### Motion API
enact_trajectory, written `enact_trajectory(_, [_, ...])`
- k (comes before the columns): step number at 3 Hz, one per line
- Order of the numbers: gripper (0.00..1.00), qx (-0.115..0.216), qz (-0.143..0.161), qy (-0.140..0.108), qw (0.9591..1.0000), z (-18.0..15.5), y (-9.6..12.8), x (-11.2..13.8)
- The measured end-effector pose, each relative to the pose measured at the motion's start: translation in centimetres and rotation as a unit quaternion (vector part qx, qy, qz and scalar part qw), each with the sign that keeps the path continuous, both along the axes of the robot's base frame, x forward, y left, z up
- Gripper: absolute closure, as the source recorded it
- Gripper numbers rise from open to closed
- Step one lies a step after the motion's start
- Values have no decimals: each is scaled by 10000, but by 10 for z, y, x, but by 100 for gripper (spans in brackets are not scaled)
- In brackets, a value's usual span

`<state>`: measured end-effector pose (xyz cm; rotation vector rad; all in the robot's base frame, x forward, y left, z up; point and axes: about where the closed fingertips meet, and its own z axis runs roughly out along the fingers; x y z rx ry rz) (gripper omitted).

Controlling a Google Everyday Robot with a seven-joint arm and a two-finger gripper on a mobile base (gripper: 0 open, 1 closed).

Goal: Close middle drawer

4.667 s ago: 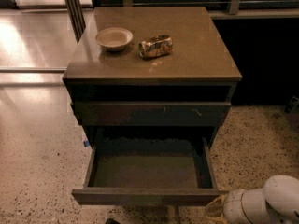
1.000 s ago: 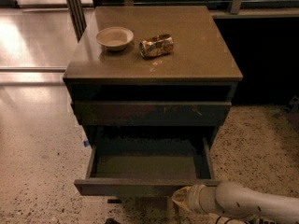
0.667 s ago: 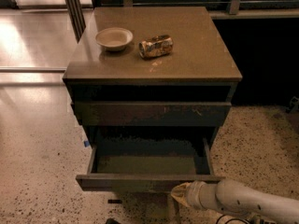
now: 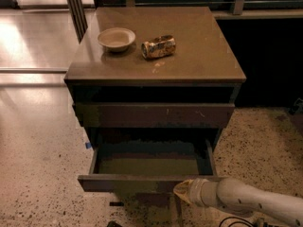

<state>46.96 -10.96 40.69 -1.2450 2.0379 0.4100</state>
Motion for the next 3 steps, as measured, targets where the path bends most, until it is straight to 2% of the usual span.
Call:
enact_trajectory(1, [100, -51, -94, -122, 9999, 1, -3, 21])
enact_trajectory(2, [100, -86, -308, -335, 9989, 5, -12, 62])
enact_trajectory(3, [100, -81, -311, -332, 9989, 5, -11, 62])
